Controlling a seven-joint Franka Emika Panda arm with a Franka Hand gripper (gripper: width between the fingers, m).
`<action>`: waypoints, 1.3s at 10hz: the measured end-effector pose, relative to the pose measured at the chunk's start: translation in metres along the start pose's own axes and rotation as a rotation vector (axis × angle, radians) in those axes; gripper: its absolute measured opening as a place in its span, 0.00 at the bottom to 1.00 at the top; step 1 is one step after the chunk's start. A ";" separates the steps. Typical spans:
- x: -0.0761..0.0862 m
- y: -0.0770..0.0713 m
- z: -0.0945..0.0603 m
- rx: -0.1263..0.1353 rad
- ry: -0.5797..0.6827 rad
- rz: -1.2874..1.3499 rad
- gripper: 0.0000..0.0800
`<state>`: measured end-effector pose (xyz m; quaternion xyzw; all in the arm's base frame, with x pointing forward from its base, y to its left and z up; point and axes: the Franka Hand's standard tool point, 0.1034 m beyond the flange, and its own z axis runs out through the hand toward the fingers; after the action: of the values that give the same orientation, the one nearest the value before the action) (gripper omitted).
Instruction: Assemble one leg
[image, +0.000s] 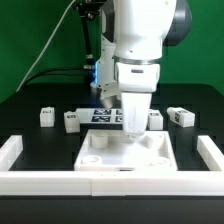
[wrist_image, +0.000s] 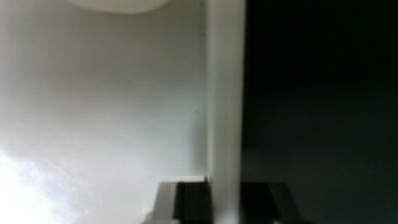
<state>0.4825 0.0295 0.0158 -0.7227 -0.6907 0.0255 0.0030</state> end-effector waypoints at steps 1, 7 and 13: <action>0.010 0.000 -0.001 -0.006 0.008 -0.016 0.07; 0.050 0.009 -0.001 0.010 0.007 -0.032 0.07; 0.049 0.008 0.001 0.012 0.008 -0.027 0.72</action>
Offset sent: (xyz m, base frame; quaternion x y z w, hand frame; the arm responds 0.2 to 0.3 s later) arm 0.0163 0.0495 -0.0130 0.0338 -0.0254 -0.0902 0.9950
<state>0.4931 0.0779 0.0134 -0.7132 -0.7003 0.0267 0.0101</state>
